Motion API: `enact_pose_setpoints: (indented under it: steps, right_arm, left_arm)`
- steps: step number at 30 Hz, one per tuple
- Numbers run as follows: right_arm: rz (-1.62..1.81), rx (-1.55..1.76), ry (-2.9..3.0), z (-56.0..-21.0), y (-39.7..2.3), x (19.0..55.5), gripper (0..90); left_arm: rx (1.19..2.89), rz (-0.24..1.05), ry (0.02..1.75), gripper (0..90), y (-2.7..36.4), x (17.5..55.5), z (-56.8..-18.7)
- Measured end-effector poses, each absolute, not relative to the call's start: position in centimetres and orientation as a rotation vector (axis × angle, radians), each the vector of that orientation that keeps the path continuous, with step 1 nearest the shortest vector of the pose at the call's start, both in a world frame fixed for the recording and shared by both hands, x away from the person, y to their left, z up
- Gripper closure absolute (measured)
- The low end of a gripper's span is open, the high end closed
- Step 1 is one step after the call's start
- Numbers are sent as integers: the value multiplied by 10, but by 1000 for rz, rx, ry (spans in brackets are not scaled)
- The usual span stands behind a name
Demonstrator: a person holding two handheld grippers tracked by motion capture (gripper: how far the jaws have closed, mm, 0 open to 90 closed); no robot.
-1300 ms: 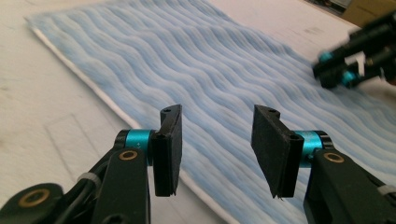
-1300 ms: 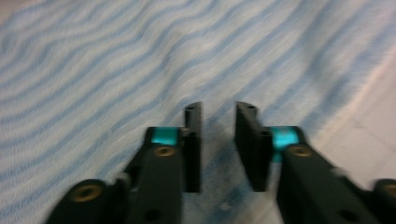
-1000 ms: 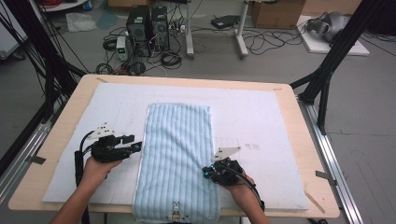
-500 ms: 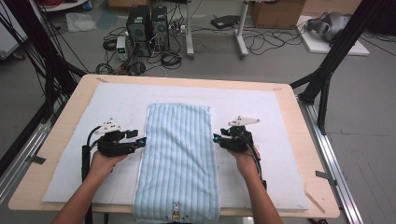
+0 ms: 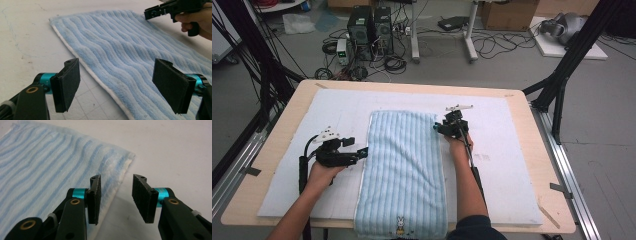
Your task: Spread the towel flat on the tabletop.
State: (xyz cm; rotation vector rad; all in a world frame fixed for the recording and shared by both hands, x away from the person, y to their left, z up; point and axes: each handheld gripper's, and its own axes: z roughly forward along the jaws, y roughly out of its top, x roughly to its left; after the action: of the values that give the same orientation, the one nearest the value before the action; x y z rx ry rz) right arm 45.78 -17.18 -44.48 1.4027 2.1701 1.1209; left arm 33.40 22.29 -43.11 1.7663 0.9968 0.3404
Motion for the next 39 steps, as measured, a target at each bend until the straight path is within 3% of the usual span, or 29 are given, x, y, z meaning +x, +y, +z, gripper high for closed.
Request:
enact_pose_setpoints:
  steps: [4,8,11,24,29,35,39]
  right_arm:
    - [1060,1386,2180,-448,-163,461,660]
    - [973,1316,2218,-445,-155,458,859]
    - [936,1288,2230,-443,-150,457,870]
    - [870,1420,2081,-435,-186,460,868]
    - [920,1438,2062,-435,-188,461,664]
    - [997,1404,2047,-418,-202,447,631]
    - [1054,1397,2062,-410,-214,429,635]
  left_arm:
    - [1766,336,1004,238,224,335,-432]
    - [1767,337,1006,246,224,335,-432]
    - [1772,339,1005,250,224,335,-432]
    - [1774,334,1010,258,223,335,-434]
    - [1773,374,1021,302,226,336,-434]
    - [1746,336,1028,425,230,357,-430]
    - [1727,314,1060,384,223,384,-425]
